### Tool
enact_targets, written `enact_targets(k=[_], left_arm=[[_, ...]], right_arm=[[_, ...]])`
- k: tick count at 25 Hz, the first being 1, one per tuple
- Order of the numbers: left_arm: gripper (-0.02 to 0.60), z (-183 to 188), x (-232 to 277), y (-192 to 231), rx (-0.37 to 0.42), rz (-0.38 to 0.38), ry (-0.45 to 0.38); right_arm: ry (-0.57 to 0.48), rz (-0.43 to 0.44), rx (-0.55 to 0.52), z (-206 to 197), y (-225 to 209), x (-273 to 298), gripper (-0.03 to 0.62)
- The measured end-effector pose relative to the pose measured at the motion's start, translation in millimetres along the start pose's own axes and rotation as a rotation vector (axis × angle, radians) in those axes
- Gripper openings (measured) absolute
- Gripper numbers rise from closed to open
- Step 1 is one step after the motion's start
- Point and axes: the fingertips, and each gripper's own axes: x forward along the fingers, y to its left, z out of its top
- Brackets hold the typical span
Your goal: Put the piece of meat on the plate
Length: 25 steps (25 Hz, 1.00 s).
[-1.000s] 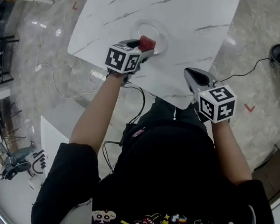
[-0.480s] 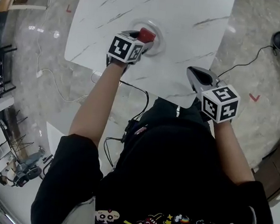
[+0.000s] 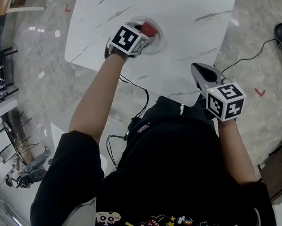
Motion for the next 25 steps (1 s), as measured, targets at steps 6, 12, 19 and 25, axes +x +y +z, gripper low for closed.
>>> enact_targets(k=[6, 12, 19, 25], left_arm=[[0.385, 0, 0, 0, 0.0, -0.004, -0.005], [0.387, 2, -8, 4, -0.005, 0.05, -0.057], [0.387, -3, -24, 8, -0.067, 0.072, -0.142], [0.371, 4, -77, 4, -0.167, 0.131, -0.348]], right_arm=[[0.008, 0.008, -0.001, 0, 0, 2, 0.023], [0.019, 0.016, -0.03, 3, 3, 4, 0.023], [0.022, 0.015, -0.066, 11, 10, 8, 0.023], [0.008, 0.017, -0.12, 24, 23, 10, 0.023]])
